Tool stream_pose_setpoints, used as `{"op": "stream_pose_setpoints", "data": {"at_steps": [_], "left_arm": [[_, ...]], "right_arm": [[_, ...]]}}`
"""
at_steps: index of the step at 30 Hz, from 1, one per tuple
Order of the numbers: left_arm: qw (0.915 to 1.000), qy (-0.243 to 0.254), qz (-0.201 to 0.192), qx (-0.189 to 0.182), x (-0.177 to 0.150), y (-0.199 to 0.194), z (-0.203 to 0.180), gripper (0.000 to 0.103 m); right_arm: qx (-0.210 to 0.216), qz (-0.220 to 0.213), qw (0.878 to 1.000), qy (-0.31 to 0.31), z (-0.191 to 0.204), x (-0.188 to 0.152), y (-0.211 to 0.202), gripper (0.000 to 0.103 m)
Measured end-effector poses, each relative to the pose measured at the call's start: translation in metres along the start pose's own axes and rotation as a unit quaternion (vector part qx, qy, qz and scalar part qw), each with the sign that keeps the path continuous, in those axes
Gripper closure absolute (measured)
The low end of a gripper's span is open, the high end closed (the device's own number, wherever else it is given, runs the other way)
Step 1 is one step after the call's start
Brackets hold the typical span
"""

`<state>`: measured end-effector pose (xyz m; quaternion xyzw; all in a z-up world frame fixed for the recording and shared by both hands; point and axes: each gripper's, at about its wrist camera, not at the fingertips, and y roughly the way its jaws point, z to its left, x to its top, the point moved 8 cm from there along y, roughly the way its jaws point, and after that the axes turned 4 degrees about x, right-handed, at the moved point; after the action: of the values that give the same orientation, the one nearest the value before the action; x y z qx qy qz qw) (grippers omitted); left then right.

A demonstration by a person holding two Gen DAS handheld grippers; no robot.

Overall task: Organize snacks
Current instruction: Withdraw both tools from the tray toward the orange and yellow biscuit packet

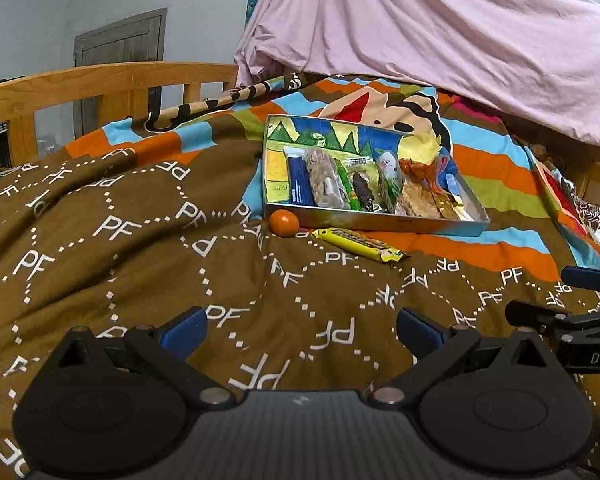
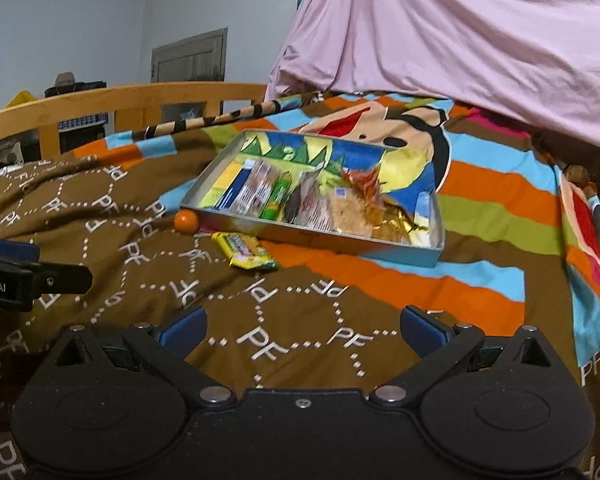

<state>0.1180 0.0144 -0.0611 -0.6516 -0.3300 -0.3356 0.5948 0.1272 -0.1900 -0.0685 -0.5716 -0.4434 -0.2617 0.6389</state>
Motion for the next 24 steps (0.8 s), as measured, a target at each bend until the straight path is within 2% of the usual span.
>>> {"op": "stream_pose_setpoints", "data": {"at_steps": [10, 24], "left_arm": [[0.9995, 0.002, 0.029, 0.008, -0.016, 0.001, 0.005, 0.0], [0.9984, 0.033, 0.045, 0.006, 0.004, 0.031, 0.009, 0.0]], "right_arm": [[0.016, 0.026, 1.0, -0.003, 0.009, -0.015, 0.007, 0.001], [0.052, 0.053, 0.997, 0.009, 0.006, -0.015, 0.039, 0.001]]}}
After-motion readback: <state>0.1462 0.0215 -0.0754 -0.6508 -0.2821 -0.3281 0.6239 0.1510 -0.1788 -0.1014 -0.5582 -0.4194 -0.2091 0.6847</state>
